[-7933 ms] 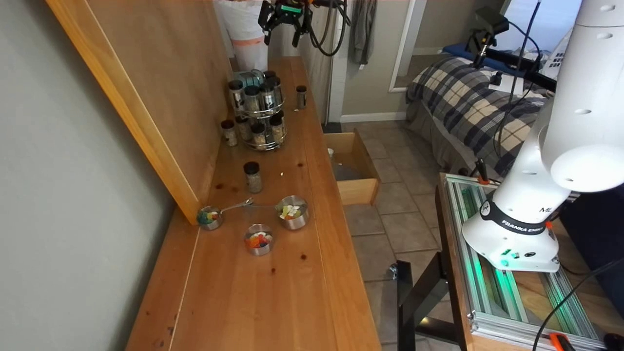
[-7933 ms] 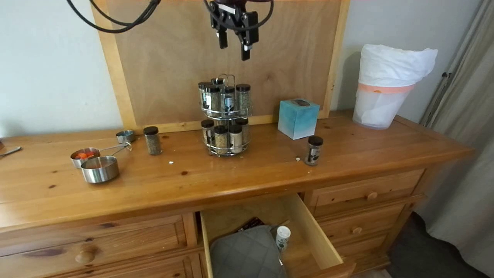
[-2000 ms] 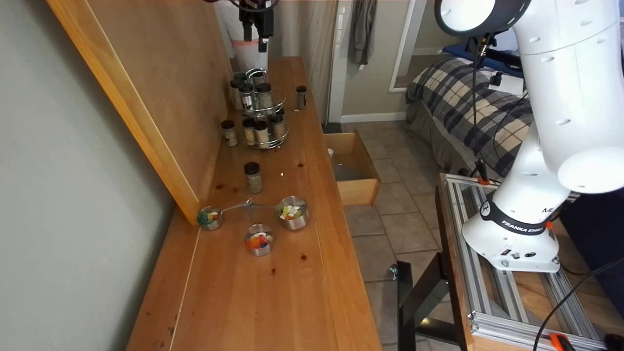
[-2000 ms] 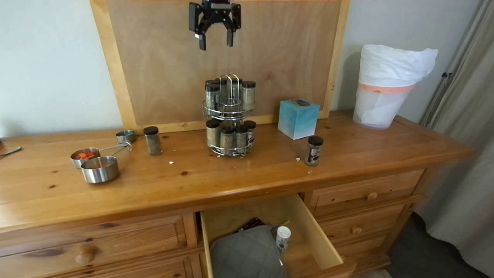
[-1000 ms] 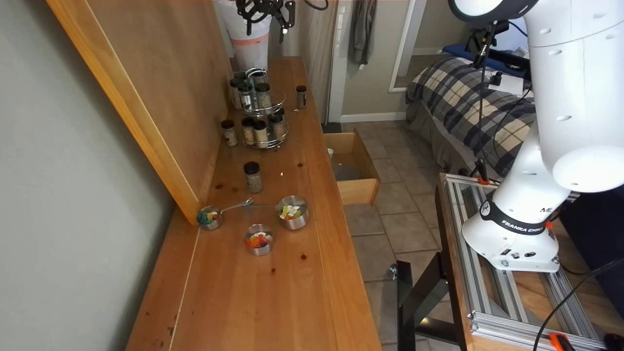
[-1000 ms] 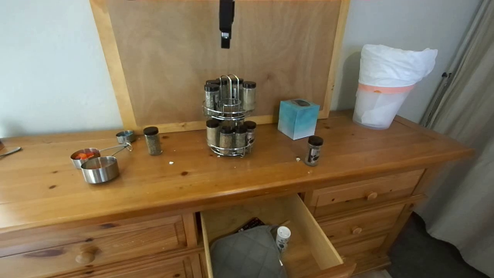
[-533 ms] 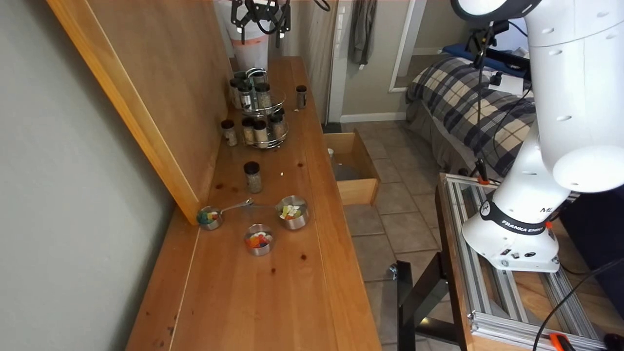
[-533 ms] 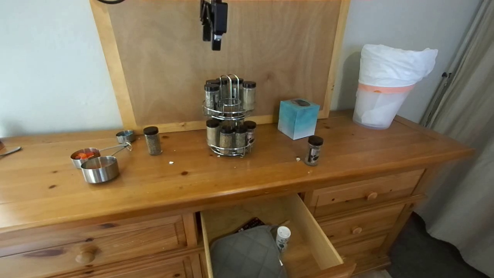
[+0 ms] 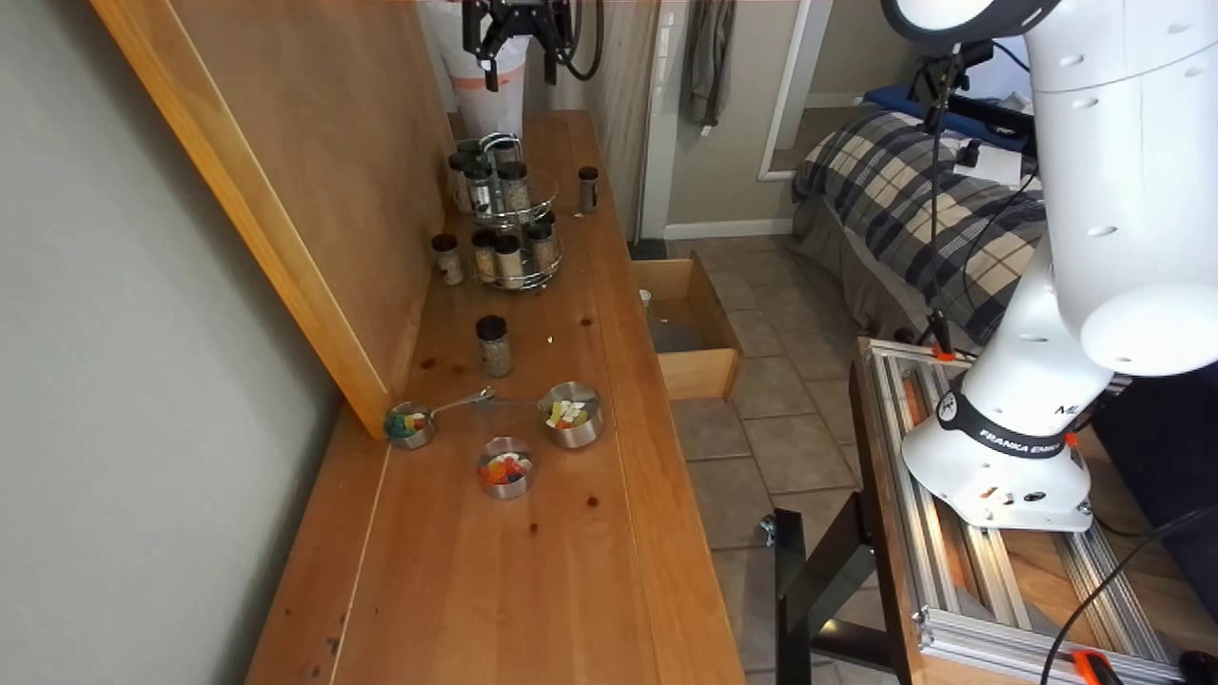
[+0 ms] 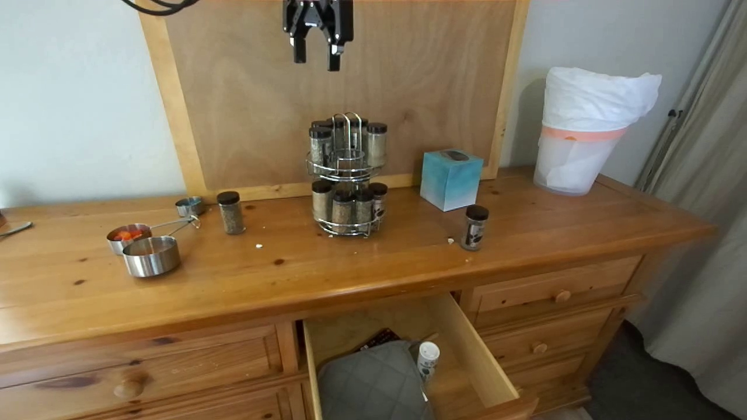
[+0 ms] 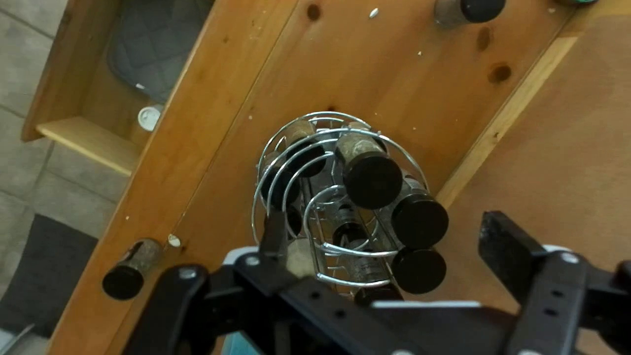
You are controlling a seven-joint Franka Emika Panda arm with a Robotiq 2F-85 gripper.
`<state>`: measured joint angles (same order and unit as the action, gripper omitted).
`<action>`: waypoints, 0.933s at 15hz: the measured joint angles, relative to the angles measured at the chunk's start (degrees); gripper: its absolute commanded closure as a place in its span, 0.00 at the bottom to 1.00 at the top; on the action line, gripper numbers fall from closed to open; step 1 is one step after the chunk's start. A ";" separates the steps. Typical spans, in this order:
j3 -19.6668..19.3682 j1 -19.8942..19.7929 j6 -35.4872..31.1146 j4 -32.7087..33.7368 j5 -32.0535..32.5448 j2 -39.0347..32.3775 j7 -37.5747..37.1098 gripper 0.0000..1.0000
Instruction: Turn the spice rack to the right, twice
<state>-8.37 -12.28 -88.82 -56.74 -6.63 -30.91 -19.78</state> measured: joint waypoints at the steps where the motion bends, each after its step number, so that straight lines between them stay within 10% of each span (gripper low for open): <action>1: -0.01 0.28 -0.83 0.07 1.73 0.01 2.03 0.00; 9: 2.27 0.49 -16.51 -2.52 3.06 -0.78 20.67 0.00; 14: 5.50 -1.89 -13.43 -3.34 -1.37 -1.16 34.30 0.00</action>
<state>-2.88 -14.17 -102.25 -60.08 -8.00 -32.06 14.52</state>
